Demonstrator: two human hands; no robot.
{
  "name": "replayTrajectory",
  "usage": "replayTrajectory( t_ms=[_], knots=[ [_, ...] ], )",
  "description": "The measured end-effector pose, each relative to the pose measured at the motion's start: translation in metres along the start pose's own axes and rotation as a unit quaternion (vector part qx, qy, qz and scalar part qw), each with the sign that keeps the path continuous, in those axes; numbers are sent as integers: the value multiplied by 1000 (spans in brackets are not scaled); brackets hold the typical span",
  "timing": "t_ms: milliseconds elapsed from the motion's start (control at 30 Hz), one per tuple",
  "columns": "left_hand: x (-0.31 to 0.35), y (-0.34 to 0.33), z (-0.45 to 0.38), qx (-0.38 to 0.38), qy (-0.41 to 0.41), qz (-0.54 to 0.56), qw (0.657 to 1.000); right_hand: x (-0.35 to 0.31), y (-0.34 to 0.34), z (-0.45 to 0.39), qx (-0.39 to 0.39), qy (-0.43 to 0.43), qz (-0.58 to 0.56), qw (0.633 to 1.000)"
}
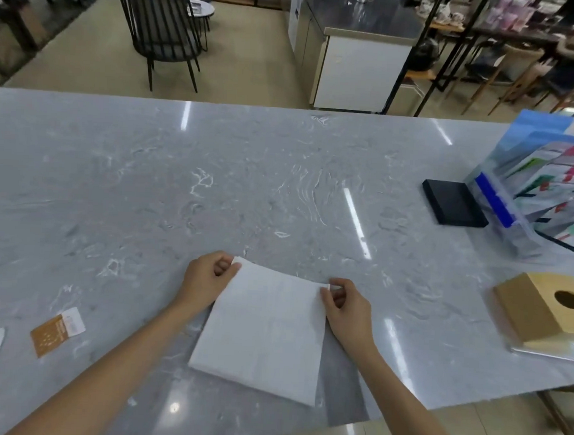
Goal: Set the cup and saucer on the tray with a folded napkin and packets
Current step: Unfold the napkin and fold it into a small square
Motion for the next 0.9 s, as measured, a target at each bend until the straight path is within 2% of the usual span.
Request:
replayTrajectory(
  t_ms=[267,500,600,733,800,900],
  knots=[
    [-8,-1,6,38,-2,7,999,7,-1,0,14,4,10,1000],
    [4,2,17,-12,-22,-15,1000,-5,-1,13,23,2,-4,1000],
    [18,0,47,-72,-86,-139,984,-23,-6,40,-2,46,70,996],
    [37,1,119,-161,-260,-228,925,-38,-17,102,-84,164,112,977],
    [37,-1,148,-174,-321,-265,892,-35,-25,130,-125,192,150,962],
    [34,1,166,-158,-366,-279,874,-30,-34,154,-135,218,189,948]
  ],
)
Point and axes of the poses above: each hand's wrist, its own z-axis away from the middle knuckle, its own y-axis out of the back of the hand, x = y × z, the point moved 6 cm from there along -z, towards the middle knuckle, and after that the axes turned 10 degrees about -x, right-handed, at the moved point
